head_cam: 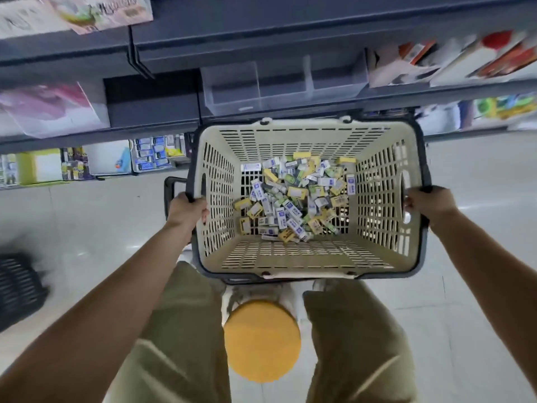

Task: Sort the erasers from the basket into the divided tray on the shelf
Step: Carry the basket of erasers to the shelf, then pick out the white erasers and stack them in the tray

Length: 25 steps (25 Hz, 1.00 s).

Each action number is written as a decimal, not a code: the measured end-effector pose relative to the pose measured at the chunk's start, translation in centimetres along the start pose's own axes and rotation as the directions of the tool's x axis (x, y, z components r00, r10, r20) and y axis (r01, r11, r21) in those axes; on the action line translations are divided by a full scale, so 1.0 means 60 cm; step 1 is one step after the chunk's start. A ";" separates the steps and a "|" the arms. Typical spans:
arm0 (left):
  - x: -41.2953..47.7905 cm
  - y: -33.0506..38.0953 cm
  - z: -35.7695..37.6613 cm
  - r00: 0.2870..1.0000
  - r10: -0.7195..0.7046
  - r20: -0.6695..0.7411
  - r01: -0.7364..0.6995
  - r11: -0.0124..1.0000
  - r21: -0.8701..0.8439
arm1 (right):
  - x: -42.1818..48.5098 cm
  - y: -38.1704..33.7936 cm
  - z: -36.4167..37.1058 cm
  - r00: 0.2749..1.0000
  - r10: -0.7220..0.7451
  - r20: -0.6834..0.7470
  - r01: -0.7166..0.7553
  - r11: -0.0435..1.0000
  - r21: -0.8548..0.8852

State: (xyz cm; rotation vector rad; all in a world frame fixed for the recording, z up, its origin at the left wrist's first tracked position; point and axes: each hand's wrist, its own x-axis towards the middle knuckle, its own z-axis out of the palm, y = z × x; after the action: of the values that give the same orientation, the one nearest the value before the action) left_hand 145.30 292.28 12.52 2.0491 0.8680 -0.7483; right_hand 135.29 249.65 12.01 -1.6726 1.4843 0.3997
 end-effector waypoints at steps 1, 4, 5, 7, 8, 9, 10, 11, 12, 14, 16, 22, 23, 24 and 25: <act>0.017 -0.013 0.013 1.000 0.012 0.007 -0.012 1.000 0.000 | 0.017 0.012 0.016 1.000 -0.008 0.007 0.008 1.000 -0.005; 0.049 -0.046 0.042 0.999 0.034 0.006 -0.033 0.998 -0.047 | 0.054 0.046 0.055 0.999 -0.045 -0.016 0.044 0.999 -0.024; 0.058 -0.053 0.046 0.999 0.034 -0.001 -0.034 0.997 -0.066 | 0.060 0.050 0.062 0.998 -0.060 -0.033 0.060 0.998 -0.012; 0.065 -0.057 0.045 1.000 0.024 0.019 -0.023 0.998 -0.063 | 0.059 0.049 0.066 0.997 -0.061 -0.044 0.061 0.998 0.004; 0.066 -0.057 0.042 0.999 0.034 0.019 -0.034 0.999 0.004 | 0.054 0.045 0.065 0.996 -0.074 -0.053 0.074 0.997 -0.018; 0.065 -0.056 0.037 0.997 0.082 -0.010 -0.080 0.991 0.109 | 0.044 0.042 0.062 0.988 -0.134 -0.081 0.126 0.988 -0.092; 0.056 -0.057 0.032 0.977 0.199 -0.071 -0.180 0.961 0.212 | 0.034 0.044 0.060 0.958 -0.253 -0.135 0.220 0.951 -0.217; 0.042 -0.058 0.033 0.920 0.373 -0.125 -0.325 0.900 0.292 | 0.020 0.047 0.058 0.889 -0.414 -0.198 0.331 0.877 -0.347; 0.022 -0.060 0.039 0.825 0.544 -0.151 -0.470 0.810 0.351 | 0.002 0.052 0.061 0.788 -0.575 -0.221 0.437 0.774 -0.458; -0.010 -0.072 0.070 0.679 0.730 -0.078 -0.652 0.648 0.394 | -0.029 0.065 0.089 0.630 -0.763 -0.146 0.602 0.598 -0.529; -0.014 -0.087 0.123 0.686 0.720 0.105 -0.701 0.616 0.359 | -0.041 0.079 0.142 0.648 -0.761 0.028 0.666 0.549 -0.505; 0.147 -0.066 0.268 0.905 0.341 0.253 -0.398 0.890 0.222 | 0.063 0.050 0.303 0.707 -0.562 0.429 0.707 0.535 -0.464; 0.175 -0.065 0.284 0.925 0.302 0.231 -0.353 0.907 0.230 | 0.090 0.039 0.315 0.731 -0.529 0.432 0.682 0.546 -0.486; 0.200 -0.068 0.298 0.945 0.259 0.197 -0.304 0.920 0.249 | 0.115 0.032 0.324 0.752 -0.499 0.430 0.658 0.531 -0.534; 0.221 -0.073 0.309 0.963 0.214 0.167 -0.254 0.926 0.280 | 0.138 0.029 0.330 0.768 -0.475 0.431 0.637 0.487 -0.598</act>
State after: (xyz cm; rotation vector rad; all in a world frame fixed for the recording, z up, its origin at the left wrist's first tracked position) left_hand 145.87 283.36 -8.89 2.2863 0.4411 -0.9136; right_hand 141.37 259.21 -6.27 -2.5267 0.5118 0.8313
